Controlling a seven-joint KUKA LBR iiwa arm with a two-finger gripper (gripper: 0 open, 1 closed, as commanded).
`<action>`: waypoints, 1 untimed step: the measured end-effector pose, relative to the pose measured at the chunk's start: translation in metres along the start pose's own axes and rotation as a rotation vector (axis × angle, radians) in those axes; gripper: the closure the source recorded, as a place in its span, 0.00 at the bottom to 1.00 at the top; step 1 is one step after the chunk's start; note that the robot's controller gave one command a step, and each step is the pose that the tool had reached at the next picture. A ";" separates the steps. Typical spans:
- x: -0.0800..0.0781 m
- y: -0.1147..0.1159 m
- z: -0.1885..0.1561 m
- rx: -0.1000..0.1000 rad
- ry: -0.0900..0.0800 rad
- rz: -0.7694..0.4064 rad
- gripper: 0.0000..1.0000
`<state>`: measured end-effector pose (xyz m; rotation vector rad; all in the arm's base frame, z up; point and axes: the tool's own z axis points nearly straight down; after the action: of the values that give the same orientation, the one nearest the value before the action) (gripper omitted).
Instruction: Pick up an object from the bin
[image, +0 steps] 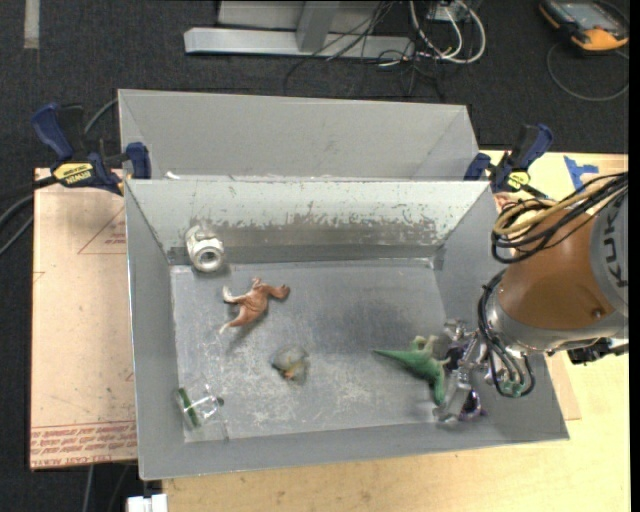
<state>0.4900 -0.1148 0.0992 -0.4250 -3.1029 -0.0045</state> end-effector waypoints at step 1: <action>0.004 0.004 0.029 -0.001 -0.018 0.090 0.00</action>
Offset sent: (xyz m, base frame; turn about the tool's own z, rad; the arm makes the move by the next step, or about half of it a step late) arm -0.0088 0.0008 -0.0292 0.1525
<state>0.4865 -0.1096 0.0700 -0.5676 -3.0977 -0.0012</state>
